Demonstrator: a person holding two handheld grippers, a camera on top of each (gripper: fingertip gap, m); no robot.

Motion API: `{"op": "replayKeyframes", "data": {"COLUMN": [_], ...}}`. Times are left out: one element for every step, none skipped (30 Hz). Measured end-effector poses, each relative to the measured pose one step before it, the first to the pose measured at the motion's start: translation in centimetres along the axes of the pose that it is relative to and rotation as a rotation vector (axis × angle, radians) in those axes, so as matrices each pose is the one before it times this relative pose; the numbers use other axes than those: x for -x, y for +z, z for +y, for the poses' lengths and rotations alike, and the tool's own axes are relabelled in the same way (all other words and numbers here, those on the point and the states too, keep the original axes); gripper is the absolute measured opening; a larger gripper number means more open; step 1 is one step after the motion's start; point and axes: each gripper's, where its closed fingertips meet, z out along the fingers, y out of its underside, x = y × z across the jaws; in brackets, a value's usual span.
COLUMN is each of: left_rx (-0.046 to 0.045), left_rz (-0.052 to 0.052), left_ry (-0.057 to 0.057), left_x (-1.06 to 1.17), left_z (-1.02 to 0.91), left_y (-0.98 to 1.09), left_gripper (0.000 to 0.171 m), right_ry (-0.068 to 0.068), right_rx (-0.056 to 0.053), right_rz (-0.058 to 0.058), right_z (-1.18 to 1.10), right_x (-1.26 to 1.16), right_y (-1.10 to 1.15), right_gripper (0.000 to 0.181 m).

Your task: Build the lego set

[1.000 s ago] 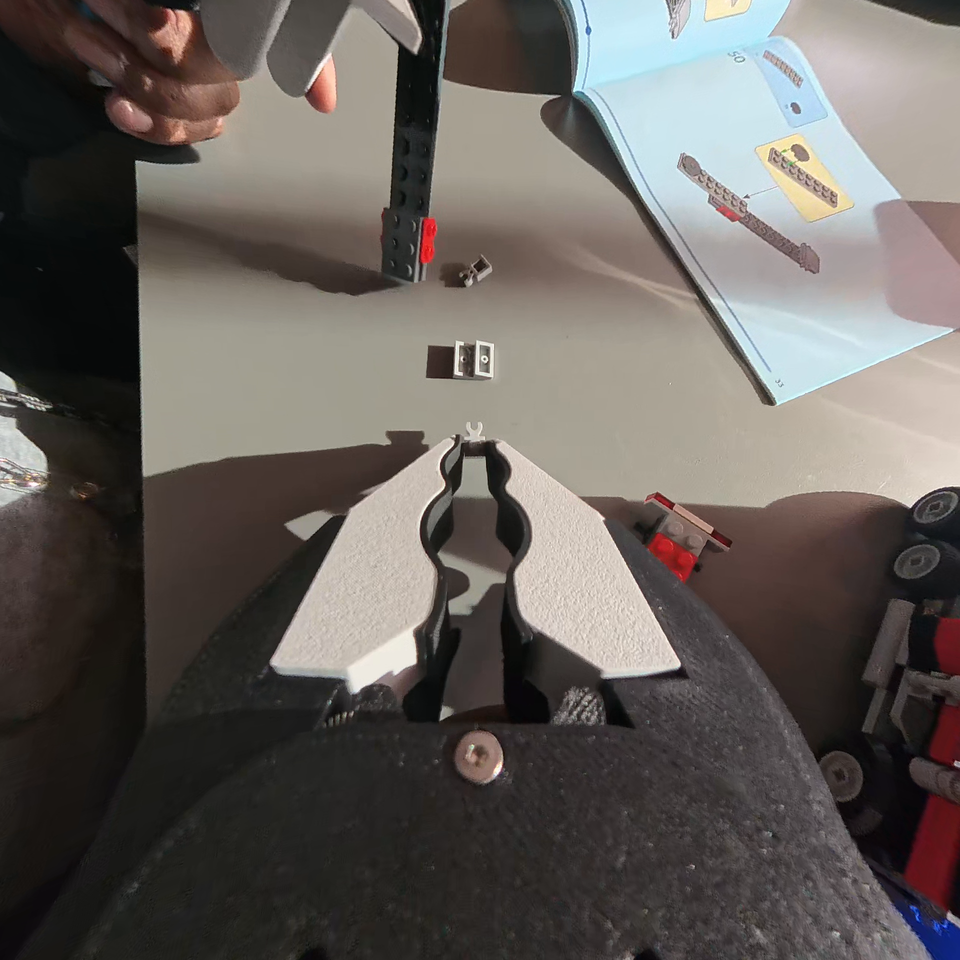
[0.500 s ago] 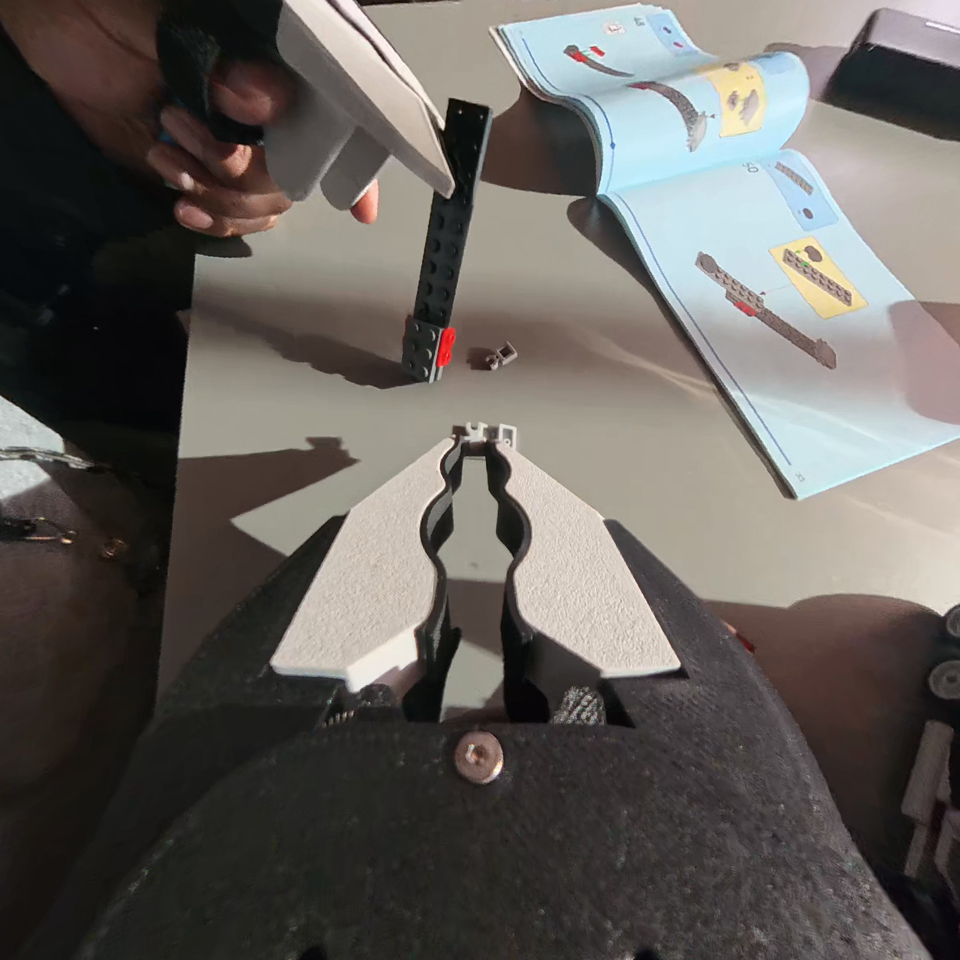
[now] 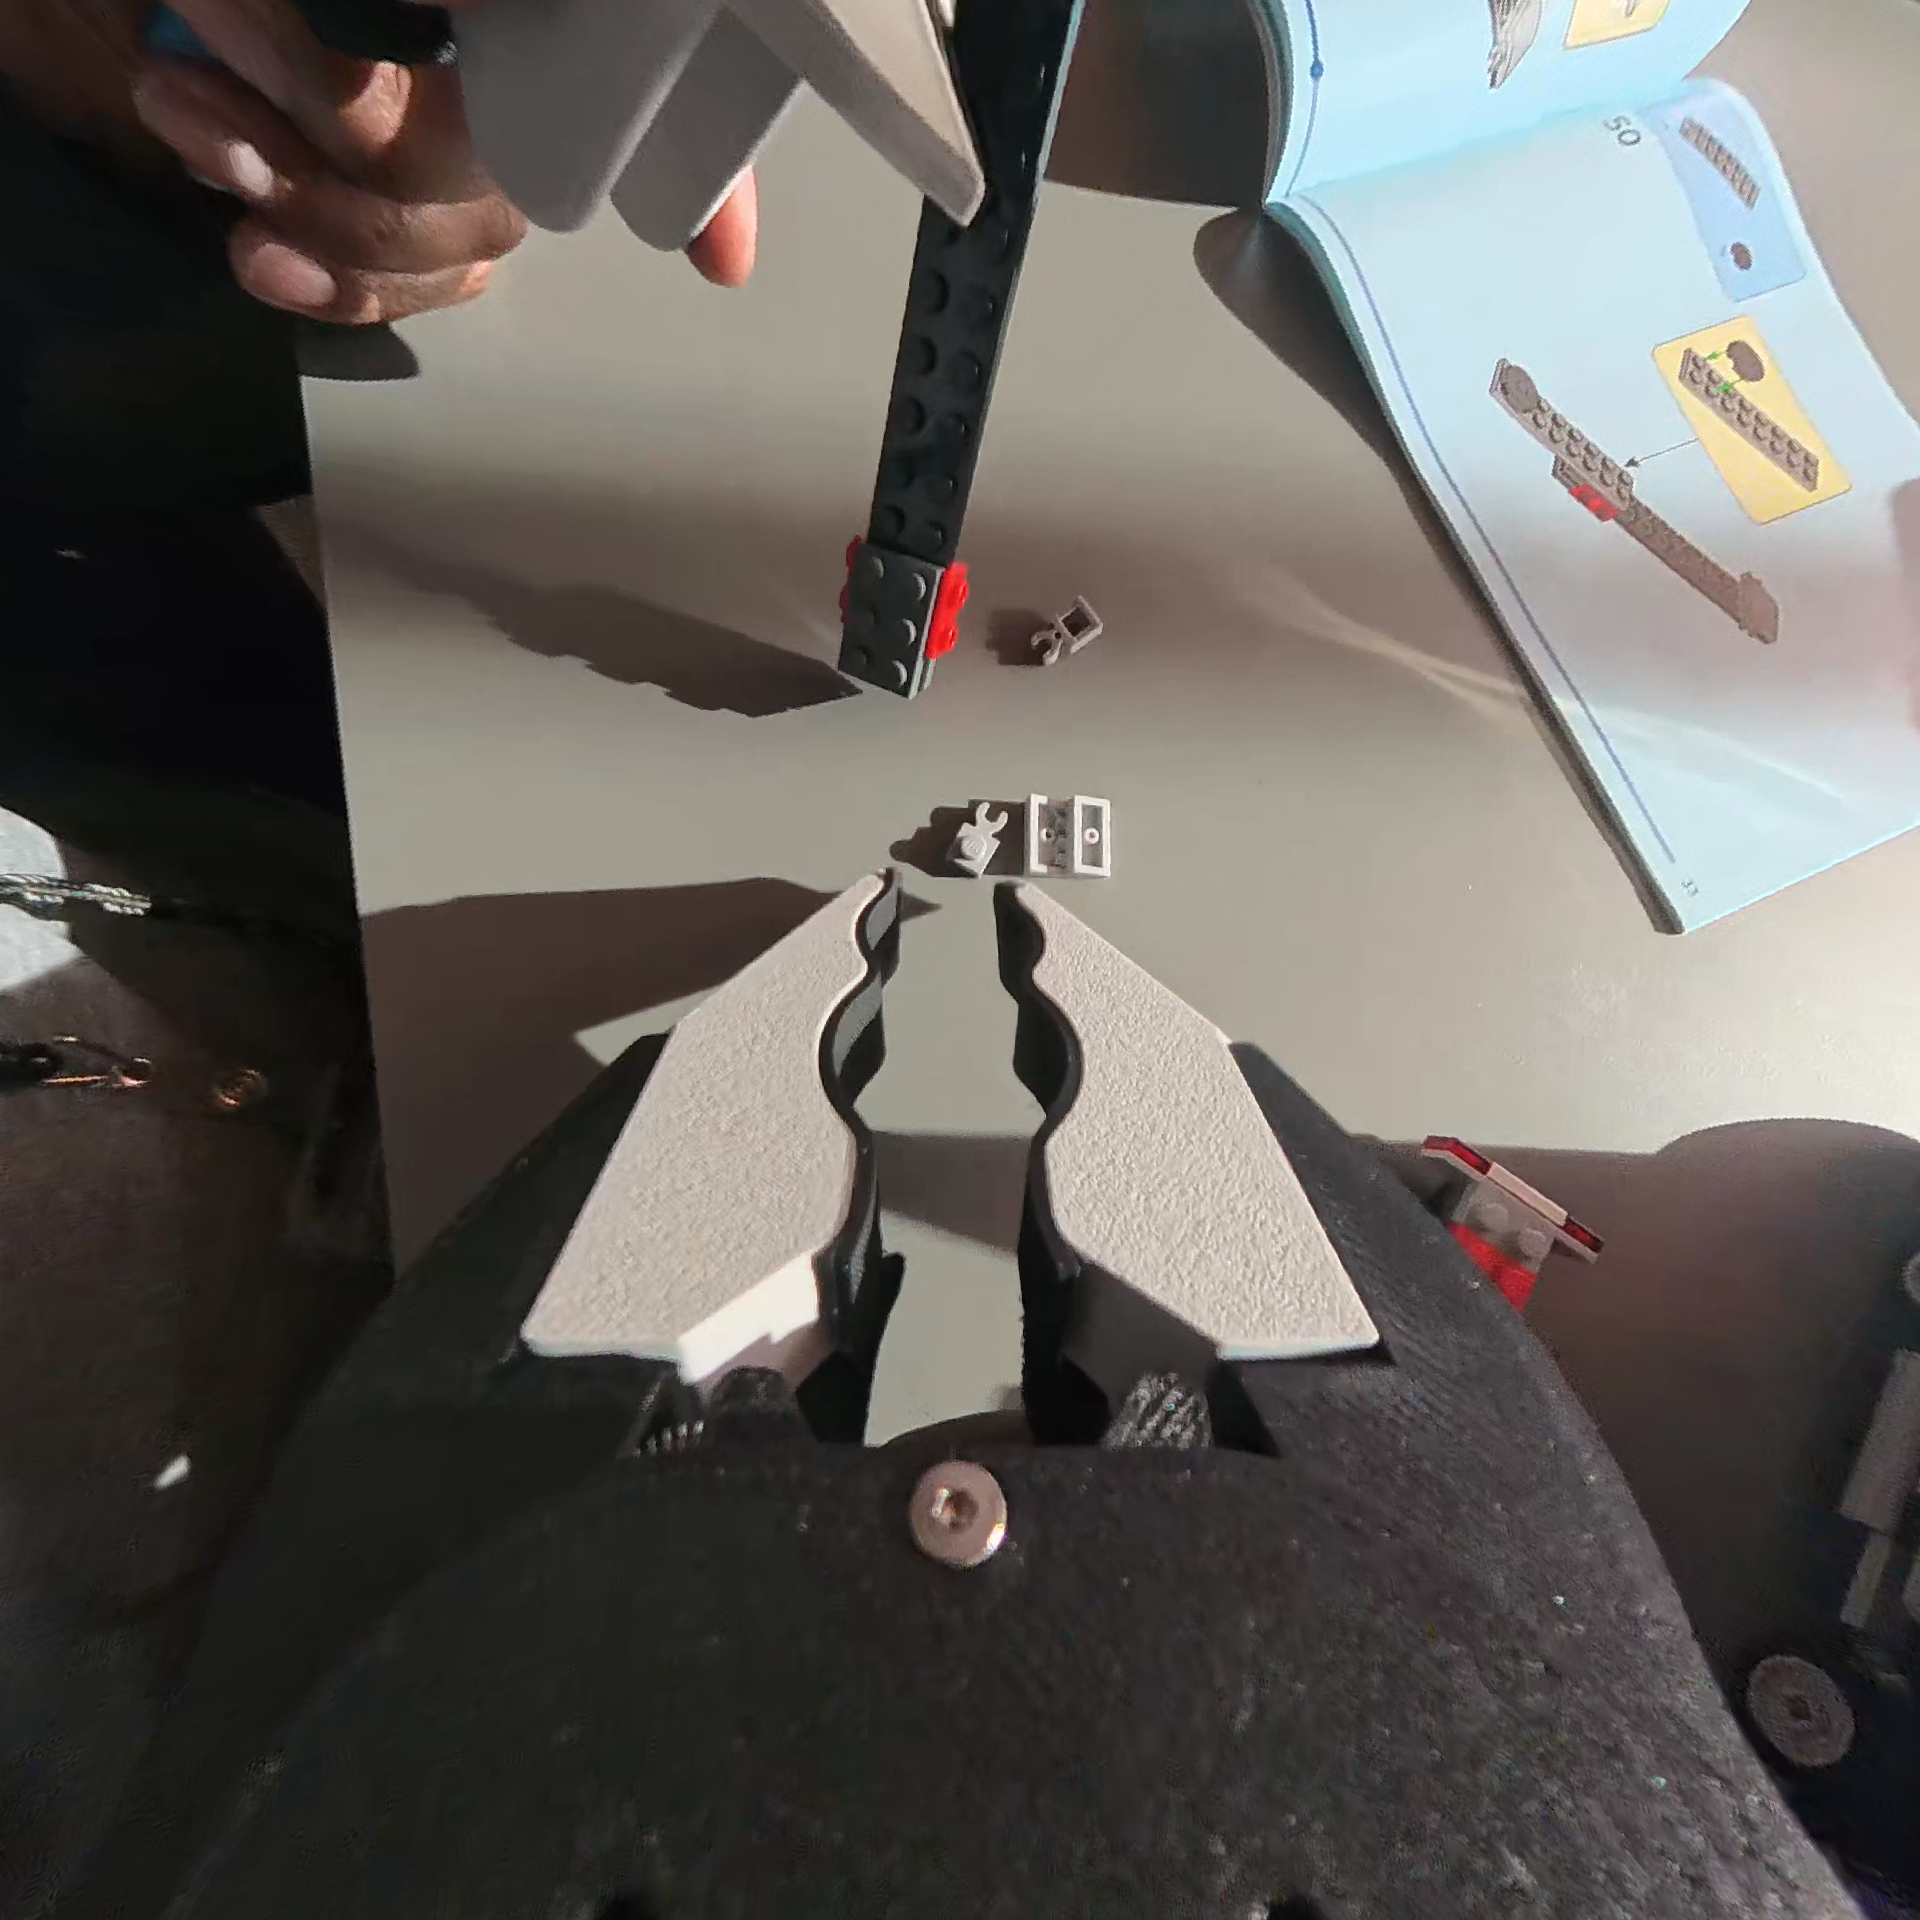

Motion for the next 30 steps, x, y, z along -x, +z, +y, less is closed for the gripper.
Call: {"op": "replayKeyframes", "data": {"left_rx": [-0.00035, -0.00082, -0.00105, -0.00129, -0.00115, -0.00054, 0.00015, 0.00023, 0.00076, 0.00061, -0.00002, -0.00092, -0.00078, -0.00015, 0.00021, 0.00011, 0.00018, -0.00107, -0.00184, -0.0014, -0.00067, 0.00009, 0.00049, -0.00006, -0.00083, -0.00028, -0.00053, 0.00015, 0.00057, 0.00118], "left_rz": [-0.0005, -0.0005, -0.0002, -0.0001, -0.0005, -0.0004, -0.0003, -0.0004, -0.0004, 0.0003, 0.0009, 0.0005, 0.0012, 0.0016, 0.0016, 0.0004, 0.001, 0.0017, 0.0009, 0.0007, 0.0006, 0.0004, 0.0002, 0.0005, 0.0008, 0.0016, 0.0024, 0.0017, 0.0015, 0.0008], "left_ry": [0.0012, 0.0011, 0.0007, 0.0006, 0.0005, 0.0004, 0.0, 0.0003, 0.0, -0.0002, 0.0, 0.0002, -0.0005, -0.0005, 0.0004, 0.0003, 0.0001, -0.0001, -0.0006, -0.001, -0.0011, -0.0004, 0.0002, 0.0004, -0.0001, -0.0007, 0.0008, -0.0002, 0.0003, 0.0009], "left_x": [-0.006, -0.007, -0.007, 0.004, -0.005, 0.004, 0.004, 0.0, 0.003, -0.002, -0.018, -0.002, -0.01, -0.014, -0.026, -0.01, -0.018, -0.018, -0.005, -0.001, 0.004, -0.009, 0.003, -0.01, -0.007, -0.025, -0.035, -0.024, -0.02, -0.02], "left_z": [0.001, -0.006, -0.012, -0.011, -0.014, -0.002, 0.002, 0.006, 0.009, 0.014, -0.008, -0.011, -0.012, 0.003, -0.005, 0.005, 0.008, -0.011, -0.025, -0.024, -0.008, 0.001, 0.002, 0.002, -0.008, -0.002, -0.008, 0.015, 0.008, 0.01], "left_y": [-0.008, -0.005, -0.01, -0.012, -0.009, -0.004, -0.001, 0.005, 0.008, 0.012, -0.002, -0.007, -0.015, -0.003, -0.004, 0.006, -0.009, -0.02, -0.021, -0.017, -0.006, -0.001, 0.004, 0.007, -0.022, -0.012, -0.02, -0.006, -0.004, 0.01], "left_gripper": [0.005, 0.005, 0.005, 0.005, 0.005, 0.005, 0.005, 0.005, 0.005, 0.005, 0.005, 0.005, 0.005, 0.005, 0.005, 0.005, 0.005, 0.005, 0.005, 0.005, 0.005, 0.005, 0.005, 0.005, 0.005, 0.005, 0.005, 0.005, 0.005, 0.005], "right_ry": [0.0052, 0.0023, 0.0007, 0.0019, 0.0042, 0.0032, -0.0016, -0.0036, -0.0036, -0.004, -0.0042, -0.0041, -0.0038, -0.0029, 0.0025, 0.0103, 0.0096, 0.0027, -0.0023, -0.0037, -0.0045, -0.0065, -0.0071, -0.0031, 0.0012, 0.0009, -0.0038, -0.0112, -0.0177, -0.0204], "right_rx": [0.006, 0.0045, -0.0038, -0.0065, -0.0034, -0.0013, -0.0017, -0.0027, -0.0034, -0.003, -0.0023, -0.0031, -0.0067, -0.0086, -0.0047, 0.0064, 0.012, 0.0068, -0.0031, -0.0016, -0.0033, -0.0023, 0.0008, -0.0002, -0.003, -0.0068, -0.0081, -0.0108, -0.0133, -0.0089], "right_rz": [-0.002, -0.0018, -0.0004, -0.0027, -0.003, -0.0039, -0.0054, -0.0071, -0.0083, -0.0068, -0.0028, 0.0033, 0.0077, 0.0068, 0.0027, -0.0013, -0.0048, -0.0084, -0.0119, -0.0117, -0.0079, -0.006, -0.0018, -0.004, -0.0032, 0.0007, 0.0028, 0.0015, -0.0009, -0.0017], "right_z": [0.129, 0.066, -0.094, -0.173, -0.149, -0.126, -0.121, -0.123, -0.116, -0.071, -0.033, -0.002, -0.024, -0.049, 0.038, 0.178, 0.217, 0.09, -0.111, -0.117, -0.15, -0.129, -0.069, -0.052, -0.05, -0.07, -0.085, -0.136, -0.168, -0.114], "right_x": [0.104, 0.137, 0.151, 0.187, 0.176, 0.202, 0.25, 0.28, 0.266, 0.175, 0.031, -0.161, -0.306, -0.388, -0.392, -0.343, -0.192, 0.025, 0.205, 0.289, 0.247, 0.206, 0.084, 0.029, -0.086, -0.204, -0.261, -0.273, -0.254, -0.288], "right_y": [0.134, 0.179, 0.164, 0.14, 0.127, 0.119, 0.108, 0.116, 0.094, 0.071, 0.002, -0.058, -0.112, -0.12, -0.083, -0.025, 0.034, 0.064, 0.043, 0.114, 0.15, 0.138, 0.086, 0.023, -0.022, -0.085, -0.154, -0.183, -0.157, -0.104], "right_gripper": [0.02, 0.021, 0.021, 0.023, 0.023, 0.023, 0.023, 0.024, 0.025, 0.026, 0.026, 0.027, 0.027, 0.027, 0.026, 0.025, 0.024, 0.024, 0.023, 0.023, 0.023, 0.024, 0.024, 0.024, 0.024, 0.023, 0.023, 0.023, 0.022, 0.021]}}
